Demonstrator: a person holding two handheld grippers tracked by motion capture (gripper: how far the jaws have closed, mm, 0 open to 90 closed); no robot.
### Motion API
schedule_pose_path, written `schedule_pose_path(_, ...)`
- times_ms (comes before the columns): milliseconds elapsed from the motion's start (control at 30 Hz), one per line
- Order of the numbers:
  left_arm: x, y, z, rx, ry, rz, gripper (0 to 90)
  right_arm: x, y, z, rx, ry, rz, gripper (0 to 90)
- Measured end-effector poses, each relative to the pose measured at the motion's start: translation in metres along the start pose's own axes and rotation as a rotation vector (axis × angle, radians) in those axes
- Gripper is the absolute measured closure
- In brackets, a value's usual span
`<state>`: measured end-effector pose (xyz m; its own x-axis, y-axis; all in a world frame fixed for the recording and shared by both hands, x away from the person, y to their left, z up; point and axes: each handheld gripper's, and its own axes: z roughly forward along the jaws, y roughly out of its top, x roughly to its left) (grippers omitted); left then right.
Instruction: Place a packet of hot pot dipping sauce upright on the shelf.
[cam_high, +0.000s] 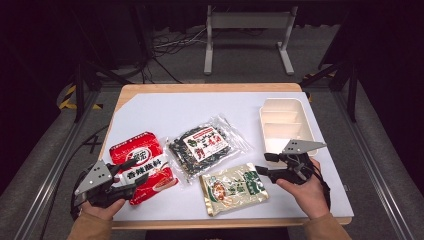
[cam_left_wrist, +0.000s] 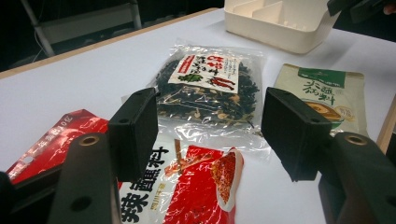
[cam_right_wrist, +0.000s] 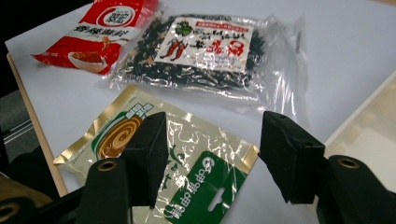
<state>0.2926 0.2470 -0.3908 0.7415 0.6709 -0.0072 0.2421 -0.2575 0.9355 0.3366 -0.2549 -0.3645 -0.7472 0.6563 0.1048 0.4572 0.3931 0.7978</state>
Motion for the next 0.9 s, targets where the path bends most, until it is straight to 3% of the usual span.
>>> schedule_pose_path(367, 0.0, -0.001, 0.004, 0.014, -0.004, 0.004, 36.5, -0.012, -0.02, 0.026, 0.142, -0.025, 0.082, 44.0)
schedule_pose_path(567, -0.001, -0.001, 0.004, 0.015, -0.007, 0.004, 36.1, -0.014, -0.027, 0.035, 0.208, 0.006, 0.155, 44.7)
schedule_pose_path(900, 0.0, -0.002, 0.004, 0.015, -0.005, 0.008, 35.9, -0.011, -0.034, 0.043, 0.335, 0.009, 0.205, 44.4)
